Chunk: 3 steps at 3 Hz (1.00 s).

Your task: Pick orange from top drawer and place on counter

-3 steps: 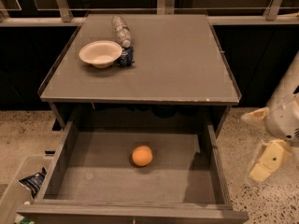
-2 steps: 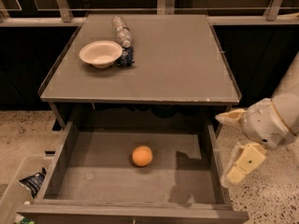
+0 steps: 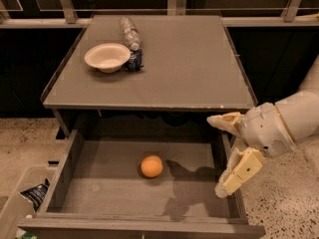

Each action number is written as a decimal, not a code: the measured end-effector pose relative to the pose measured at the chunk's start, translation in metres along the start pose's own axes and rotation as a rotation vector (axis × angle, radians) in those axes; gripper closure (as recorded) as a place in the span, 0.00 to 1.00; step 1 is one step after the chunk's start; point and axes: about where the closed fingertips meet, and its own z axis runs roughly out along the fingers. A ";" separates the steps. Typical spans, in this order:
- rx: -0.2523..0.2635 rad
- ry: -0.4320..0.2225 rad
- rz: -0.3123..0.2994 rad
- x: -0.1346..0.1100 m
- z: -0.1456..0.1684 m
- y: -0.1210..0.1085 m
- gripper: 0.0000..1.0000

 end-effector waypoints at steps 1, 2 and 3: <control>0.002 0.009 0.000 0.002 0.000 0.000 0.00; 0.041 0.007 -0.007 -0.004 0.004 0.010 0.00; 0.036 -0.079 0.033 -0.006 0.029 0.039 0.00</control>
Offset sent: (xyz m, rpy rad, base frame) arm -0.0242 0.0179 0.0035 -0.0175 -0.0777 -0.0764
